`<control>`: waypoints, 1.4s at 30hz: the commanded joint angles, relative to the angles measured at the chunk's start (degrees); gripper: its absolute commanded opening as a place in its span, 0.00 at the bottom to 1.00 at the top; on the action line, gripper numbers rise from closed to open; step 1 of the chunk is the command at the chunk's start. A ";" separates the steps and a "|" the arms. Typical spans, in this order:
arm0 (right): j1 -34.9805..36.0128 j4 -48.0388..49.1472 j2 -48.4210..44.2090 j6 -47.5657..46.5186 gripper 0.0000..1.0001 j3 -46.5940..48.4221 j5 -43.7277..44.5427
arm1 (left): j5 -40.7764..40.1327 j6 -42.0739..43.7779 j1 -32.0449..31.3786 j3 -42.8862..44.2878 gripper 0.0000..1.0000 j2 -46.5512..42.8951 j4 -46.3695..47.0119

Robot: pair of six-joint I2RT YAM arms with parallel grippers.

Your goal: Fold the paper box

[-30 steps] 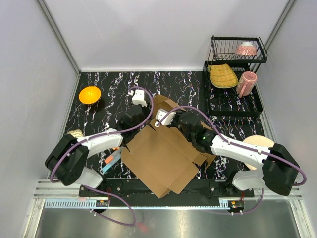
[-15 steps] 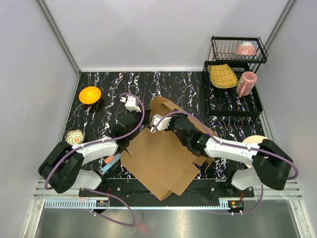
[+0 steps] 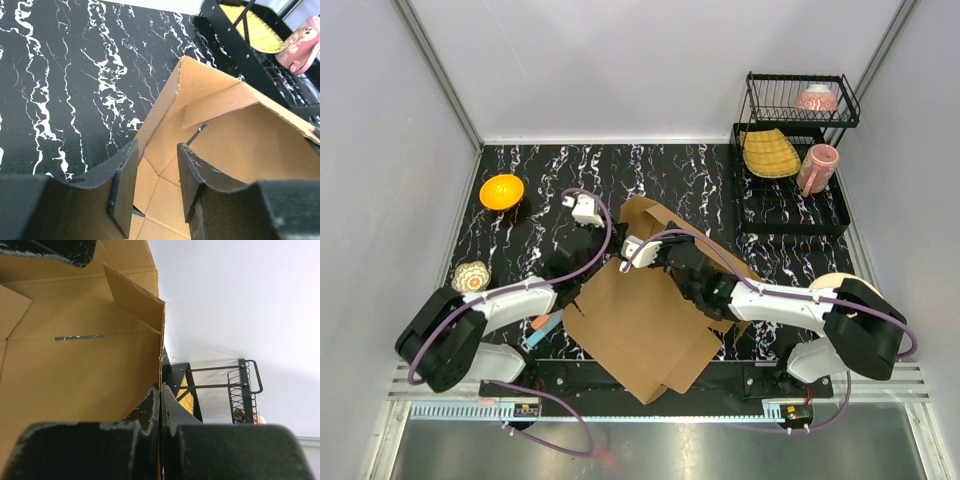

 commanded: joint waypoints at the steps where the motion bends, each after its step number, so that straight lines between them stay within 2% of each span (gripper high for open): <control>1: 0.56 0.36 -2.46 1.24 0.00 -0.10 0.08 | -0.20 3.06 0.30 4.56 0.37 3.83 0.19; 2: 0.56 0.35 -2.46 1.24 0.00 -0.45 0.08 | -0.37 3.50 0.30 5.34 0.34 4.44 0.10; 3: 0.56 0.35 -2.63 1.33 0.00 -0.54 0.08 | -0.29 3.59 0.30 5.79 0.26 5.49 -0.16; 8: 0.56 0.27 -3.34 1.42 0.00 -1.50 0.08 | 0.94 3.77 0.21 5.45 0.09 5.07 0.97; 10: 0.56 0.27 -3.78 1.15 0.00 -1.59 0.17 | 1.21 3.86 0.12 5.18 0.03 3.23 0.54; 13: 0.65 0.61 -4.13 0.63 0.00 -1.68 0.34 | 1.12 3.59 0.12 3.95 0.00 -0.20 -0.16; 23: 0.47 2.46 -2.90 -0.61 0.00 -1.51 1.31 | 3.23 -0.09 -0.67 2.45 0.00 -7.15 -2.54; 27: 0.56 2.02 -2.81 -0.17 0.00 -1.42 1.40 | 1.91 -0.62 -4.26 1.05 0.00 -7.77 -2.28; 33: 0.65 1.41 -2.81 0.27 0.00 -1.51 1.49 | -1.60 -3.70 -9.54 -3.78 0.00 -6.71 0.97; 42: 1.96 -2.98 -3.78 3.69 0.01 -1.68 2.01 | -4.42 -5.55 -12.36 -6.86 0.00 -2.67 7.21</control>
